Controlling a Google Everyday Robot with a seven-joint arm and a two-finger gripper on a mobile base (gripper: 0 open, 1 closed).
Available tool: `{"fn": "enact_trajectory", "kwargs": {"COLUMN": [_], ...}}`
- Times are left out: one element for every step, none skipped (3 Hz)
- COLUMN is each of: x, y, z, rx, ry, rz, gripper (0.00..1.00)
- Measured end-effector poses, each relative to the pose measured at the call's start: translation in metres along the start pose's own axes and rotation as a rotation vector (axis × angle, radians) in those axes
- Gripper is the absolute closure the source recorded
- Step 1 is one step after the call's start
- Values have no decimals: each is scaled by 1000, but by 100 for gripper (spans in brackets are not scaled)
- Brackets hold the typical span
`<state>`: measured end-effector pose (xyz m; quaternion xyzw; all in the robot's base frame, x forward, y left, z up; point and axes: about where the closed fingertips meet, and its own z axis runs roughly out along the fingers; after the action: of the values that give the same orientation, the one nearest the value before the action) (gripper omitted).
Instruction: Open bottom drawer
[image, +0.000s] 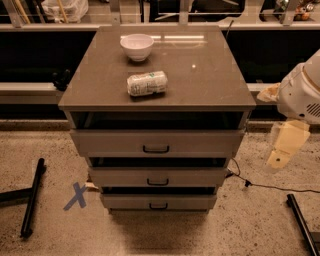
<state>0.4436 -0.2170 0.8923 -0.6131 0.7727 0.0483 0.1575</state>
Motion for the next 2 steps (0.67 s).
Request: {"fn": "enact_trajectory", "kwargs": {"x": [0, -2], "y": [0, 3], "z": [-1, -10], "rx": [0, 3], "ry": [0, 4], "rz": [-2, -24], "gripper": [0, 0]}}
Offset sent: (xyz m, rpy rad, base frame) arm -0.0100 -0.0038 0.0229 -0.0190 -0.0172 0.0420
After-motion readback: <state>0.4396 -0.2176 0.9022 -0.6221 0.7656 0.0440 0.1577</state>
